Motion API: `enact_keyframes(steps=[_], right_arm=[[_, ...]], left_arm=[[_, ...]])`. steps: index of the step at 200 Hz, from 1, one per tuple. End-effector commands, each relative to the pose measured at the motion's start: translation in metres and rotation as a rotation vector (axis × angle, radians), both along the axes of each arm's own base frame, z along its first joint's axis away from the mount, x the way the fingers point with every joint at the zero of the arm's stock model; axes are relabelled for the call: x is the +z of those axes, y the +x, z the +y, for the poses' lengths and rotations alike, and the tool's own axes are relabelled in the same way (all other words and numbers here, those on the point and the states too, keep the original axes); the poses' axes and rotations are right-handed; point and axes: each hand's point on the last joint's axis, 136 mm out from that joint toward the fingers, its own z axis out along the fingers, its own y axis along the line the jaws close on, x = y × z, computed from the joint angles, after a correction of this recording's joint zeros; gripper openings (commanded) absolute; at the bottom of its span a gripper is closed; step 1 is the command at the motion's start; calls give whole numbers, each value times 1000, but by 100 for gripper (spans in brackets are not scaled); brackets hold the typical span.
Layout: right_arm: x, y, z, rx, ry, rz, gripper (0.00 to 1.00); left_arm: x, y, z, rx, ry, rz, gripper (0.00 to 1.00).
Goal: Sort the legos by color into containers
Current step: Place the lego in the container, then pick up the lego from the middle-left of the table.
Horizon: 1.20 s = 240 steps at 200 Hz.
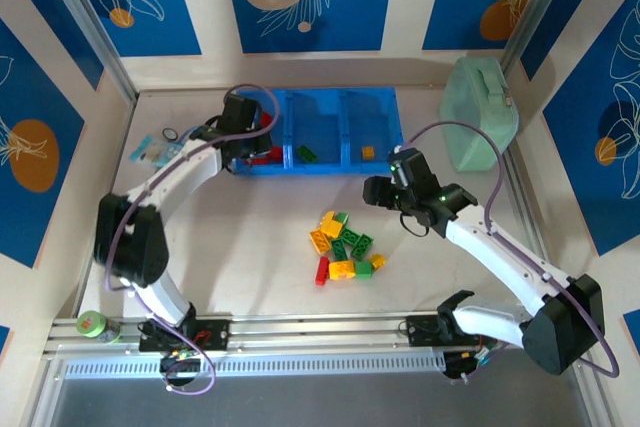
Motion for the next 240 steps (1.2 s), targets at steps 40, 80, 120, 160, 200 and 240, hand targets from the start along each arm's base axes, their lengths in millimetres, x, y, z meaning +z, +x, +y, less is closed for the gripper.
enact_keyframes(steps=[40,80,120,160,200,240], right_arm=[[-2,-15,-6,-6,5,12,67],[2,-17,-7,-6,3,8,67],[6,-15,-4,-4,16,0,67],[4,-13,-5,-7,10,4,67],[1,-9,-4,-10,23,21,67],[0,-1,5,-3,68,27,67]], left_arm=[[-29,48,16,31,57,90,38],[-22,50,13,27,43,87,72],[6,21,1,-21,85,26,77],[0,-58,-43,-193,156,25,77],[-33,-159,-81,-366,119,118,76],[-61,-239,-118,-509,16,199,75]])
